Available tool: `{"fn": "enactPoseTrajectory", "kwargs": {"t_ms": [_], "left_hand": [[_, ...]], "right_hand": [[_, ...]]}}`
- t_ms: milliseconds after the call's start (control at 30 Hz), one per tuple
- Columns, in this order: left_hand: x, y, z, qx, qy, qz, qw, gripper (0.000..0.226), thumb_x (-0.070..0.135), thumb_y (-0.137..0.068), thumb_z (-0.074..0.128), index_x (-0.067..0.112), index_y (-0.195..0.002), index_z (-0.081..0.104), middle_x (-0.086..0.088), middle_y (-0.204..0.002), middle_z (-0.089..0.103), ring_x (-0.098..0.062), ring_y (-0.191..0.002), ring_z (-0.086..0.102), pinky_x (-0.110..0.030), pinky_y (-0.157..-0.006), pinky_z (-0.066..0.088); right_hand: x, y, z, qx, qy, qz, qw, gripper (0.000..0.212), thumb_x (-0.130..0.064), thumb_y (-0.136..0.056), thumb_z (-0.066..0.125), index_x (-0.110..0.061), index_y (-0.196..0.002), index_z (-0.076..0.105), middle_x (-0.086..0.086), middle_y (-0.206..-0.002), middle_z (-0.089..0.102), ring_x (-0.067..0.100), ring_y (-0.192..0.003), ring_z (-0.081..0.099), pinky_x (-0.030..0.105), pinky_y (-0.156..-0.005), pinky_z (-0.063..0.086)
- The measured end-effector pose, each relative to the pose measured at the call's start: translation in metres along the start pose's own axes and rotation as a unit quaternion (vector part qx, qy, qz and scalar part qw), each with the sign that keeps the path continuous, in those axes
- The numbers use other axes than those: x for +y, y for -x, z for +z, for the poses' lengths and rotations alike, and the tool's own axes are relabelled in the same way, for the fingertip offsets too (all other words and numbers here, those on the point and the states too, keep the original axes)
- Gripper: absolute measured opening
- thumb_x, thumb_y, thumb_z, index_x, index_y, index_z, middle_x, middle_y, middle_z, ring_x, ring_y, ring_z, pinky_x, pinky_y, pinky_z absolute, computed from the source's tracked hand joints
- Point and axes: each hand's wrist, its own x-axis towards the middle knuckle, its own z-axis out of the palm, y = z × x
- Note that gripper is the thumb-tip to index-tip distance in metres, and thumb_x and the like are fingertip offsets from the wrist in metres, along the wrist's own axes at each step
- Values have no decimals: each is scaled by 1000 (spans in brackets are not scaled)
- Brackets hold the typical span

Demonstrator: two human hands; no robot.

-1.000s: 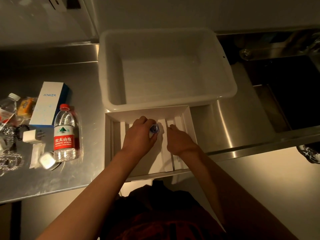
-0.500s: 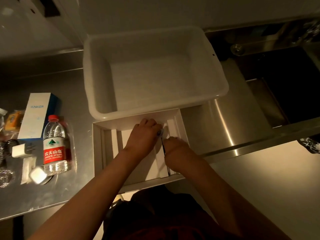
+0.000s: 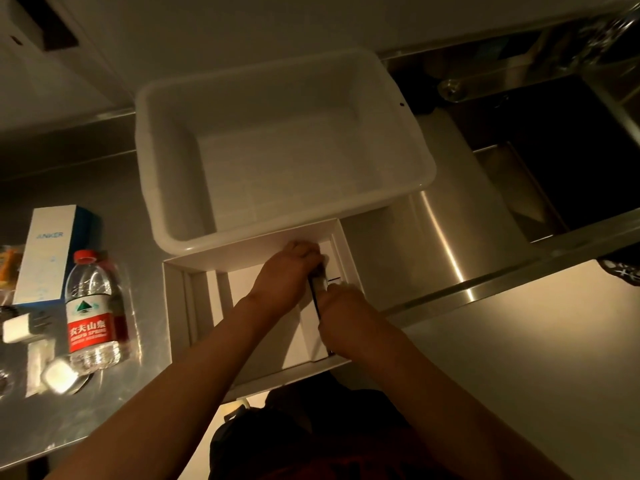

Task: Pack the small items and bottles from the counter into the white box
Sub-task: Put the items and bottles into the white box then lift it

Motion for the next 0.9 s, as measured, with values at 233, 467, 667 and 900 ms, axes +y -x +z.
{"fn": "enactPoseTrajectory", "kwargs": {"t_ms": [233,467,667,900], "left_hand": [[-4,23,-7,36,27,-70,997,52,-9,-84,60,9,-131,68,-12,-133,65,-34,-125,56,-44,-92,55],[-9,50,-25,44,-19,-112,993,50,13,-88,68,21,-137,63,-2,-139,59,-27,-126,53,-42,-98,46],[-11,80,-45,80,-48,-145,985,47,21,-88,71,25,-134,63,-1,-139,60,-27,-128,53,-44,-100,47],[-12,130,-80,142,-52,-189,970,45,22,-88,72,24,-132,66,-1,-138,60,-26,-130,52,-43,-102,47]], "right_hand": [[0,-5,1,-16,-49,-2,999,40,-9,-96,60,-5,-135,53,15,-138,54,30,-125,53,31,-102,41],[-10,-6,-1,61,-26,-43,997,51,-19,-95,62,-17,-143,47,11,-152,40,30,-135,43,39,-110,41],[-34,-9,-9,99,15,-86,991,57,-25,-96,62,-20,-150,43,7,-159,31,33,-147,29,45,-118,31],[-76,0,-26,134,1,-145,980,58,-23,-94,62,-25,-149,44,0,-160,30,25,-142,36,42,-111,35]]}}
